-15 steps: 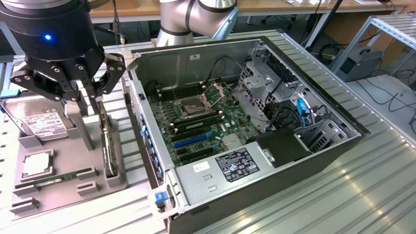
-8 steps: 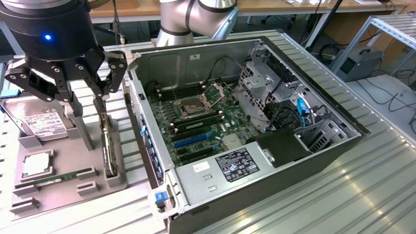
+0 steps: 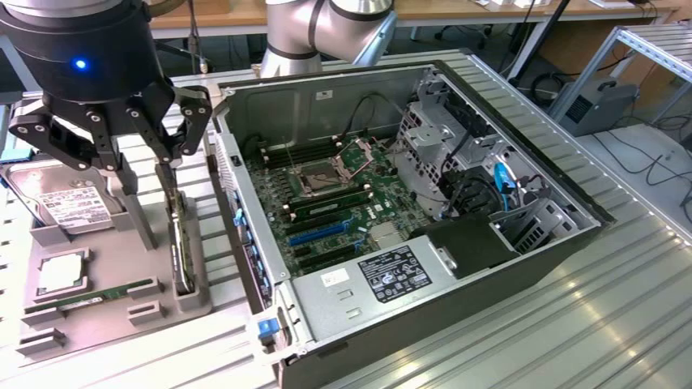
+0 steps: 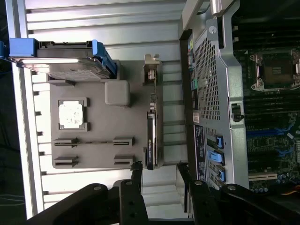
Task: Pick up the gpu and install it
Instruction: 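Pick up the gpu and move the gpu toward the slot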
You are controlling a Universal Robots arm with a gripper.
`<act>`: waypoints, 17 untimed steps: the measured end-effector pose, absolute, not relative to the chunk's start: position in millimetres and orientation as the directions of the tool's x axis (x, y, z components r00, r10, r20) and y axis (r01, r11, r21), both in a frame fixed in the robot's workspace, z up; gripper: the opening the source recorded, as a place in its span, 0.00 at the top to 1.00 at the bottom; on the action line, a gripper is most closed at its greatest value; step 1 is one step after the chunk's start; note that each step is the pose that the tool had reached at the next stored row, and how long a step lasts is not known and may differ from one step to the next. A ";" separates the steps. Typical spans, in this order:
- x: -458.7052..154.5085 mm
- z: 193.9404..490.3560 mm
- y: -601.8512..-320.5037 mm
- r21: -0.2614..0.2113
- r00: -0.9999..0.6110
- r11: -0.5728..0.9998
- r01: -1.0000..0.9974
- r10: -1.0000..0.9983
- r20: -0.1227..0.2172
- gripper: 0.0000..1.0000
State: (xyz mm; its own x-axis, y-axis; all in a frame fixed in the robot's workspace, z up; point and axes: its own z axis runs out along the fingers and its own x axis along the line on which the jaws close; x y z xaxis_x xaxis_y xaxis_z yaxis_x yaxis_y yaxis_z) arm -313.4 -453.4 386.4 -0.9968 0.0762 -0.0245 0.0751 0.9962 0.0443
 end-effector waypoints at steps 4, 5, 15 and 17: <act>-313.4 384.2 -453.4 0.044 -0.997 0.996 0.075 0.076 -0.025 0.58; -313.4 383.6 -453.4 0.044 -0.997 0.996 0.075 0.076 -0.025 0.58; -313.4 379.1 -453.4 0.044 -0.997 0.996 0.075 0.076 -0.025 0.58; -313.4 378.3 -453.4 0.044 -0.997 0.996 0.075 0.076 -0.024 0.58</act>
State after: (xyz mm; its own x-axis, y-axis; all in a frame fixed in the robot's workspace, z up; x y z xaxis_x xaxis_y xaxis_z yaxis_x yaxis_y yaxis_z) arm -313.4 -453.4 378.3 -0.9968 0.0762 -0.0245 0.0751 0.9962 0.0445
